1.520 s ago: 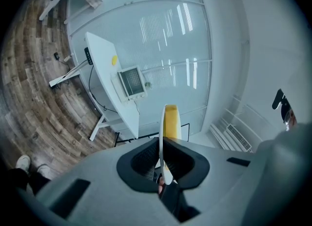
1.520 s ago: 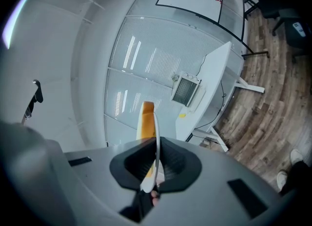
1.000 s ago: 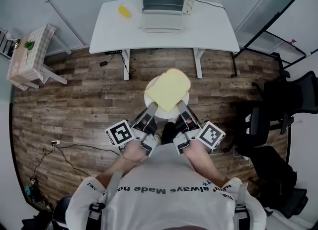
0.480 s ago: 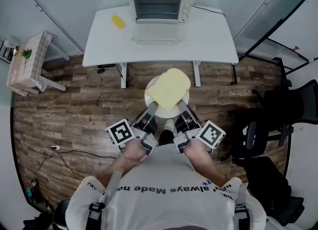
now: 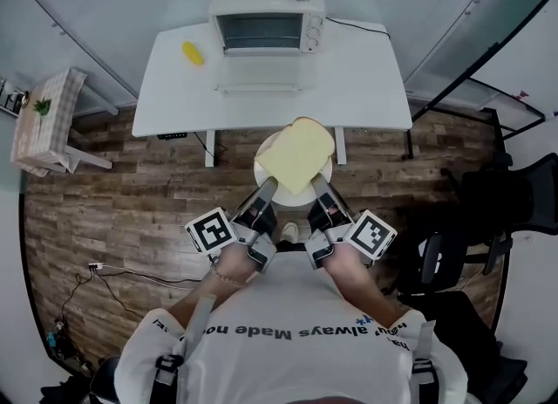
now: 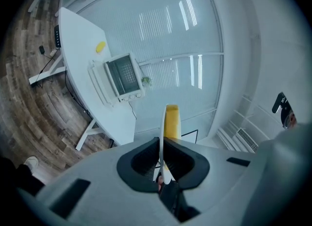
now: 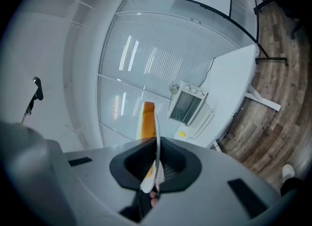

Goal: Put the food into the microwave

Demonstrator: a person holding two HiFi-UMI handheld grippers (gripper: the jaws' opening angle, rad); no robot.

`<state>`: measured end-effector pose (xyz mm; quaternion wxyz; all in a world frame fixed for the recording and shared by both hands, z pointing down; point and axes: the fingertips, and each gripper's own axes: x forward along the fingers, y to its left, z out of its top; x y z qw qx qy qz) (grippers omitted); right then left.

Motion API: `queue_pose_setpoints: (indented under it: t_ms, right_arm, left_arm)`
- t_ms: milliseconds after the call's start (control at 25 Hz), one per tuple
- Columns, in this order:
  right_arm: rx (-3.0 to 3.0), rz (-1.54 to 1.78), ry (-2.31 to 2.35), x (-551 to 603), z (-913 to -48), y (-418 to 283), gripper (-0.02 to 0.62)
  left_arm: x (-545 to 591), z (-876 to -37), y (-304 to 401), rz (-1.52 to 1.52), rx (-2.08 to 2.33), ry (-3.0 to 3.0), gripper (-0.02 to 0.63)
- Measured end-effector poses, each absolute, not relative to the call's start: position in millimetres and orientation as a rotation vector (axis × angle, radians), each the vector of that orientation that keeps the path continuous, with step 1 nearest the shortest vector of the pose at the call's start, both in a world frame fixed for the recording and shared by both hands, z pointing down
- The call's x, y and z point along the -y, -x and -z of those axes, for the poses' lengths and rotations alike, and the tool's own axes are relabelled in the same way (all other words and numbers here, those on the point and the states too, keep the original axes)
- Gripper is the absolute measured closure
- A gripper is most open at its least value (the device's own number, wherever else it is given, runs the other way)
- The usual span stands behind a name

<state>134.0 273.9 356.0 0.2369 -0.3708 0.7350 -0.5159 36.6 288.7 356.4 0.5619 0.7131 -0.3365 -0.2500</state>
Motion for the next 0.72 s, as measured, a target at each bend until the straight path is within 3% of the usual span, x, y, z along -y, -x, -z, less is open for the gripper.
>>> queue_pose_setpoints:
  t_ms: [720]
  right_arm:
    - [-2.013, 1.433, 1.021, -172.7, -371.5, -138.0, 0.571]
  left_arm:
    - [-188.2, -374.0, -41.8, 0.598, 0.79, -1.66, 0.581]
